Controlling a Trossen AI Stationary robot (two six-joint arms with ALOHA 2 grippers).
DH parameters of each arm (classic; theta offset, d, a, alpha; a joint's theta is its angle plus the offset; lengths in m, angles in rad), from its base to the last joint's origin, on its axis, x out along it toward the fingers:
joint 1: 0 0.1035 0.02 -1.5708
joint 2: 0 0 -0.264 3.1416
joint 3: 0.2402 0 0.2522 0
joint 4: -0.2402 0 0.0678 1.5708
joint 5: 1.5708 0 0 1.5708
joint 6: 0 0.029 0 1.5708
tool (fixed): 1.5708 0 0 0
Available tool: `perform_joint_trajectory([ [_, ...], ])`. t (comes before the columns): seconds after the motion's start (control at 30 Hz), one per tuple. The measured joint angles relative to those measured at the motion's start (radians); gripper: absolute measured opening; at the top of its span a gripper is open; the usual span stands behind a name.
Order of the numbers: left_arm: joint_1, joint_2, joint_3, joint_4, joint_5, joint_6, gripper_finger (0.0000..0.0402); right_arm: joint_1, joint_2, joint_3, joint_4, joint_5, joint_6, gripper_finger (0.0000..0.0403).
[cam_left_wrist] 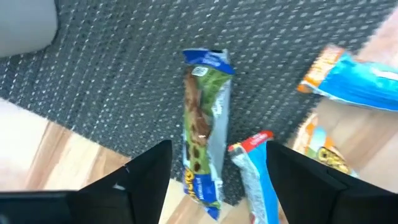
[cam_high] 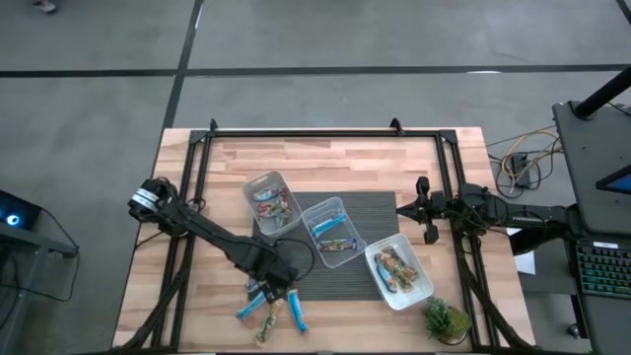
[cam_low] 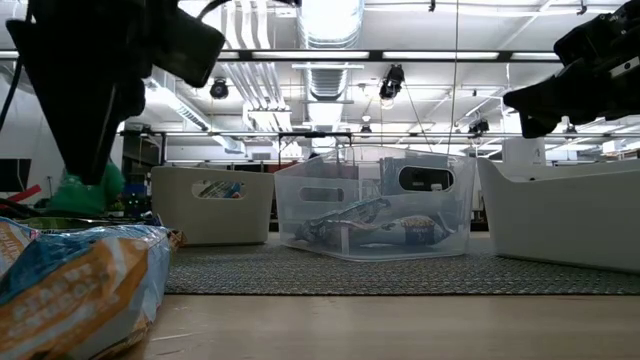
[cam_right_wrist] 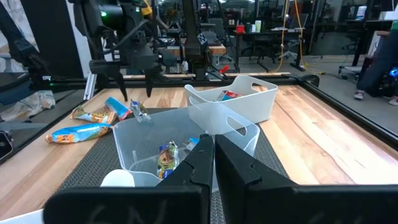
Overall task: Pick and place Granola Bars by type
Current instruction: Put the blue granola bar into the transparent bin
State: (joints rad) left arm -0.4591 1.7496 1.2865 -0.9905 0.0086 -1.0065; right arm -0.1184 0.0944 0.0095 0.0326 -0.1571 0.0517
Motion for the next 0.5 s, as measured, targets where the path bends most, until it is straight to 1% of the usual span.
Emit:
perform_joint_trajectory([
  [0.1,0.007,0.0,-0.025,0.01,0.0,0.008,0.0241,0.0,0.0,0.0,0.0,0.0,0.0,0.0009],
  [0.3,0.015,0.0,-0.086,0.106,-0.001,0.043,0.0241,0.0,0.0,0.0,0.0,0.0,0.0,0.0008],
  [0.5,0.022,0.0,-0.152,0.173,-0.001,0.045,0.0241,0.0,0.0,0.0,0.0,0.0,0.0,0.0008],
])
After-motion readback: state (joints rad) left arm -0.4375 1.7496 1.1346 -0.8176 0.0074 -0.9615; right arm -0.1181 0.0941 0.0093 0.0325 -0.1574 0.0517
